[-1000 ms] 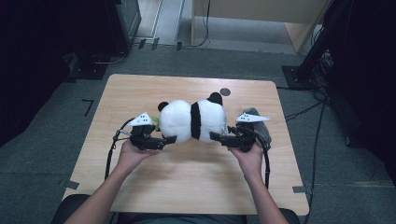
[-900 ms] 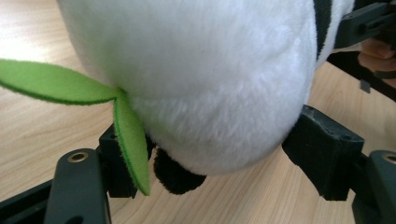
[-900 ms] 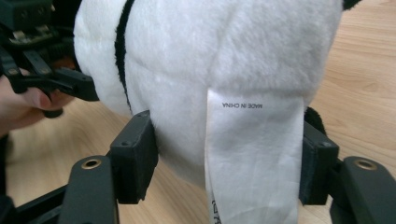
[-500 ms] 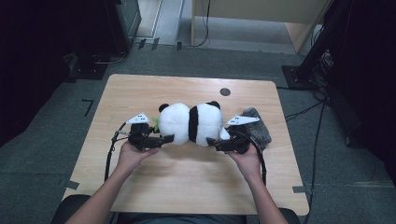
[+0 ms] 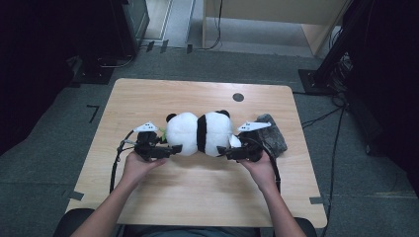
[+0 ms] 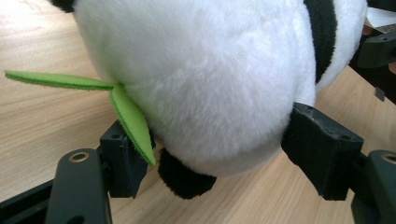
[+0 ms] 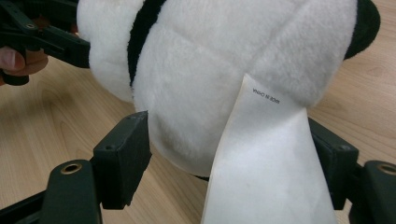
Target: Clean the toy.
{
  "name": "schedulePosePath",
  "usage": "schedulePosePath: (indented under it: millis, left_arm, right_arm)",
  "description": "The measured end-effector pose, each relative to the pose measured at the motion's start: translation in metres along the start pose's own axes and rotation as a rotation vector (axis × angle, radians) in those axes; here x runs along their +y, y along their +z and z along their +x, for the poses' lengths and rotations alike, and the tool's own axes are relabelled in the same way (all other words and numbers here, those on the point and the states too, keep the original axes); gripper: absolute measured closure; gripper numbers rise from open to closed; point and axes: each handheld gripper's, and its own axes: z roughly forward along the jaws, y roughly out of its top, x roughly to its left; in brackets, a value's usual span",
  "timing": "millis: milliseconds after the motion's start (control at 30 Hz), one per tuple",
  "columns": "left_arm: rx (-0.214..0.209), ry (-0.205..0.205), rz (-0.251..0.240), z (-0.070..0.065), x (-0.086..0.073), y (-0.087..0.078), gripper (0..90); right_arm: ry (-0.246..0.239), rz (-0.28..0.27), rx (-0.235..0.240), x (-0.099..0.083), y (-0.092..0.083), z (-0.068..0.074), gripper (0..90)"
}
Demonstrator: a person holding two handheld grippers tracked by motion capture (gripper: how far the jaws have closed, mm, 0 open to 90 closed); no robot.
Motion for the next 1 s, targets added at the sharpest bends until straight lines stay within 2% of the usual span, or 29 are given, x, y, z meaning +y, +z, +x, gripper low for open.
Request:
schedulePosePath:
  millis: [133,233,300,433,500,633,700,767,933,1000]
  left_arm:
    - [0.000,-0.023,0.002,0.001,-0.001,-0.001,26.4]
    - [0.009,-0.013,0.009,-0.002,-0.001,-0.003,26.4]
    - [0.008,-0.016,0.015,-0.003,-0.002,-0.005,26.4]
    - [-0.014,-0.039,0.011,-0.005,-0.005,-0.011,26.4]
    - [-0.001,-0.024,0.010,-0.003,-0.005,-0.010,26.3]
    - [0.047,-0.026,0.011,0.005,-0.007,-0.003,26.3]
    - [0.062,-0.001,-0.017,0.006,-0.007,-0.003,26.3]
    - [0.066,0.008,-0.026,0.006,-0.007,-0.003,26.3]
    - [0.077,0.016,-0.021,0.005,-0.006,-0.004,26.4]
    - [0.093,0.042,-0.011,0.003,-0.003,-0.007,26.4]
  right_arm:
    - [0.014,-0.014,0.012,0.001,0.000,0.000,25.5]
    - [0.015,-0.016,0.017,0.002,0.000,0.001,25.3]
    - [-0.001,-0.003,0.013,0.004,0.000,0.005,25.3]
    - [0.004,0.015,0.011,0.005,-0.005,0.013,25.5]
    - [-0.003,0.010,0.002,0.004,-0.005,0.013,25.6]
    - [-0.034,-0.005,-0.027,0.003,0.004,0.007,26.5]
    - [-0.034,-0.019,-0.023,0.004,0.005,0.006,26.8]
    - [-0.049,-0.026,-0.032,0.004,0.007,0.007,26.8]
    - [-0.046,-0.021,-0.046,0.004,0.006,0.005,26.8]
    - [-0.039,-0.026,-0.050,0.004,0.003,0.003,26.8]
